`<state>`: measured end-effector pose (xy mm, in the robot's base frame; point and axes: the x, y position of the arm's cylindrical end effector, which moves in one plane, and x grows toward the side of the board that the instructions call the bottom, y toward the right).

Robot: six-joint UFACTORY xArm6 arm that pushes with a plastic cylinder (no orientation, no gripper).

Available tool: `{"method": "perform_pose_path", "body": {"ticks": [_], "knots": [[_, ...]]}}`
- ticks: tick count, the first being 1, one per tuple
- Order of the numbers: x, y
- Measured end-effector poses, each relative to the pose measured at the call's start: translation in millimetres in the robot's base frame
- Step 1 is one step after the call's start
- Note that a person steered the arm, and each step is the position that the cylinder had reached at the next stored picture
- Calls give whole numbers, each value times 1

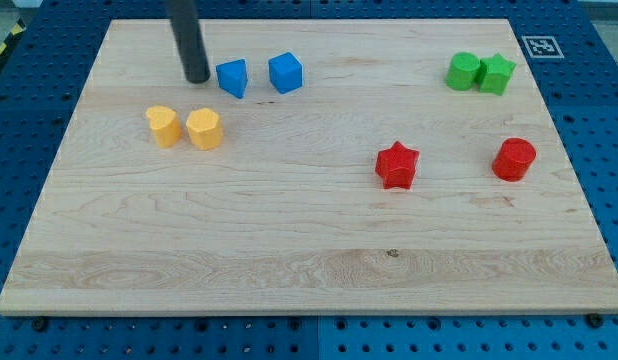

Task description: Push the red star towards the red circle

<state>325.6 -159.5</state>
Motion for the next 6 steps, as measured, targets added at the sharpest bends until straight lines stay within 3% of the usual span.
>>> {"method": "perform_pose_path", "body": {"ticks": [3,6], "knots": [[20,99],[94,141]]}}
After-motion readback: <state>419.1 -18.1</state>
